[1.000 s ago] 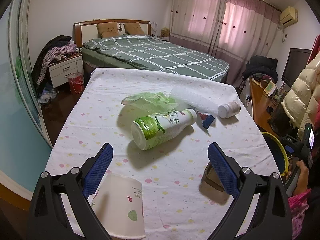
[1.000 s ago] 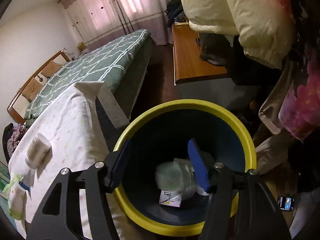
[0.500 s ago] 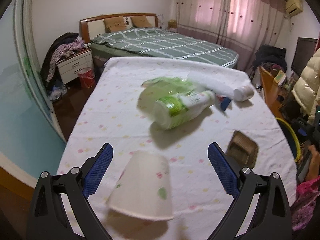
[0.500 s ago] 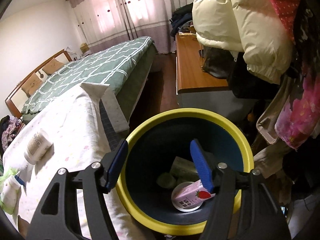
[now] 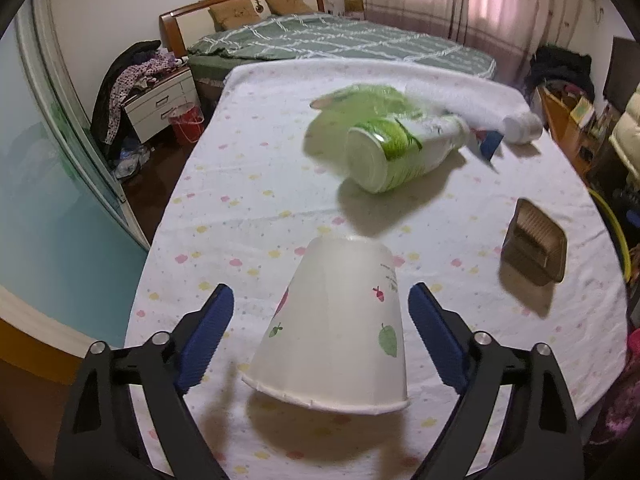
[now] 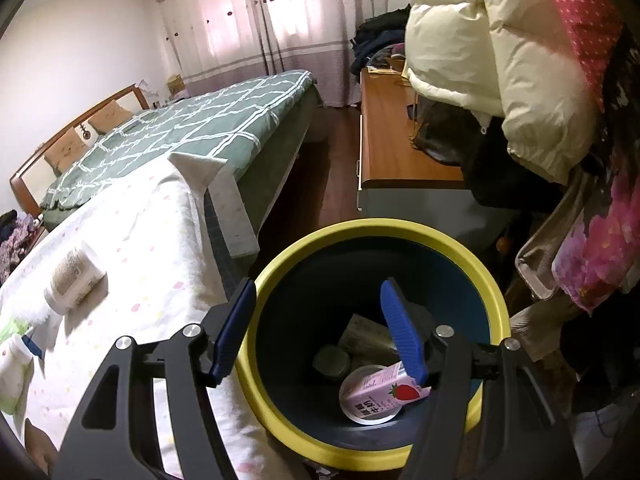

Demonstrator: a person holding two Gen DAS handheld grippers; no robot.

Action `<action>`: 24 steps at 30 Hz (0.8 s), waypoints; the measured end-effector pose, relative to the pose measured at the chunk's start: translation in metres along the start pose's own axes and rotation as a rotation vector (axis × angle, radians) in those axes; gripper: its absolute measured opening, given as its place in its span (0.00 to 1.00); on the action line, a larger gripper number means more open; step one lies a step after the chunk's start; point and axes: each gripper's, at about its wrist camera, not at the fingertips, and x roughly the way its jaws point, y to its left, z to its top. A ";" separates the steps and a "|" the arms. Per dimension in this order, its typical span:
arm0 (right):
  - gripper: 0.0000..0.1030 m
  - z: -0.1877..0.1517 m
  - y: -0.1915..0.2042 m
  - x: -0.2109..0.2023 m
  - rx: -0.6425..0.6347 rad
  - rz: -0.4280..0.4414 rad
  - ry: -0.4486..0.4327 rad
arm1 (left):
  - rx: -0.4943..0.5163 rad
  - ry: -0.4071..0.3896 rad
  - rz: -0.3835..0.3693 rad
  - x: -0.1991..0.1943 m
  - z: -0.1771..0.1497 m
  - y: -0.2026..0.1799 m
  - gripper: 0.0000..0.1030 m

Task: Collect trash
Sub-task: 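Move the left tool to the upside-down white paper cup and grasp it, then carry the white paper cup over the bin and open the left tool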

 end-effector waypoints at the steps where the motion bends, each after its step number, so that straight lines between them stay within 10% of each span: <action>1: 0.60 0.000 0.000 0.001 -0.002 0.001 0.003 | 0.008 0.008 0.000 0.002 0.001 -0.001 0.83; 7: 0.60 0.000 0.001 0.003 -0.003 0.017 0.012 | 0.029 0.106 -0.054 0.023 0.001 -0.003 0.71; 24: 0.60 -0.009 -0.008 -0.016 0.012 0.087 -0.013 | 0.127 -0.022 -0.152 -0.020 0.033 -0.053 0.66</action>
